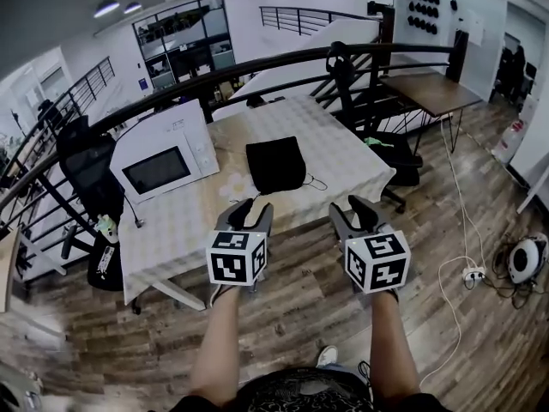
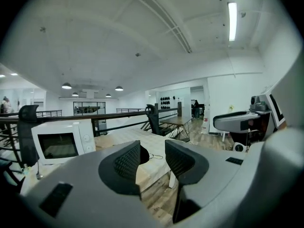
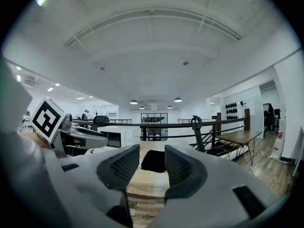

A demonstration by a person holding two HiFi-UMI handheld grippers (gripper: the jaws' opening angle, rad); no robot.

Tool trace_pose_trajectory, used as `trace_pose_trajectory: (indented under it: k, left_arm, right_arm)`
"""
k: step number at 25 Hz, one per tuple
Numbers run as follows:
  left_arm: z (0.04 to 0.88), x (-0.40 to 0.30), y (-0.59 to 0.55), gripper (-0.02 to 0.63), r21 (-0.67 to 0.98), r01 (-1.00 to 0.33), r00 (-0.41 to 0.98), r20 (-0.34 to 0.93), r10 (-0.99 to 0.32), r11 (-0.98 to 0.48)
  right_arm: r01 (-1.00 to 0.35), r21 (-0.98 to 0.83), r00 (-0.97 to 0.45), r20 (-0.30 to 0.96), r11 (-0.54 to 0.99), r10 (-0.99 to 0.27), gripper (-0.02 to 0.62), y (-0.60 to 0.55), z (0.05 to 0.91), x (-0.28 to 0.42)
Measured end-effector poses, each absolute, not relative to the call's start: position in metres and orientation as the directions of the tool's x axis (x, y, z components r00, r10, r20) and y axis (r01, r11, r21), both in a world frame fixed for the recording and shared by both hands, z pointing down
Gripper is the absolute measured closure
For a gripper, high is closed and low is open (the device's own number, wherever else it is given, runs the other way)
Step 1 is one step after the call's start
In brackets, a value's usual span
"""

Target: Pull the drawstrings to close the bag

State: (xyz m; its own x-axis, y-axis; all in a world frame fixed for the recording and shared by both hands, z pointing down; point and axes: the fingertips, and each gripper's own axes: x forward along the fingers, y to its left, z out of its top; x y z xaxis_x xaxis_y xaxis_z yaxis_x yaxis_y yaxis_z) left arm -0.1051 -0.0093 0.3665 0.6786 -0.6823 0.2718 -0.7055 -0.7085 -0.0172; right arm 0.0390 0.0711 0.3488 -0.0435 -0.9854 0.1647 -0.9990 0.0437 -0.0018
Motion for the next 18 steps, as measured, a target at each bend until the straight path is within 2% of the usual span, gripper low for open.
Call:
trace_pose_trajectory:
  k: [6,14,18]
  left_arm:
    - [0.366,-0.071,-0.023,0.414,-0.044,-0.757,0.616,0.283,-0.735,-0.652]
    - [0.367,-0.061,-0.033,0.387,-0.064,-0.815,0.536,0.292,-0.792,-0.576]
    - [0.364,-0.062,-0.04,0.387,-0.083,-0.831,0.509,0.282,-0.813,-0.549]
  right_arm:
    - [-0.994,-0.028,-0.104,0.16,0.101,-0.982,0.414,0.051,0.35,0.082]
    - [-0.982,-0.032,-0.186,0.147,0.184,-0.972,0.365,0.029,0.35,0.108]
    - [-0.979,-0.042,-0.204,0.136,0.2,-0.969,0.362,0.017,0.351,0.116]
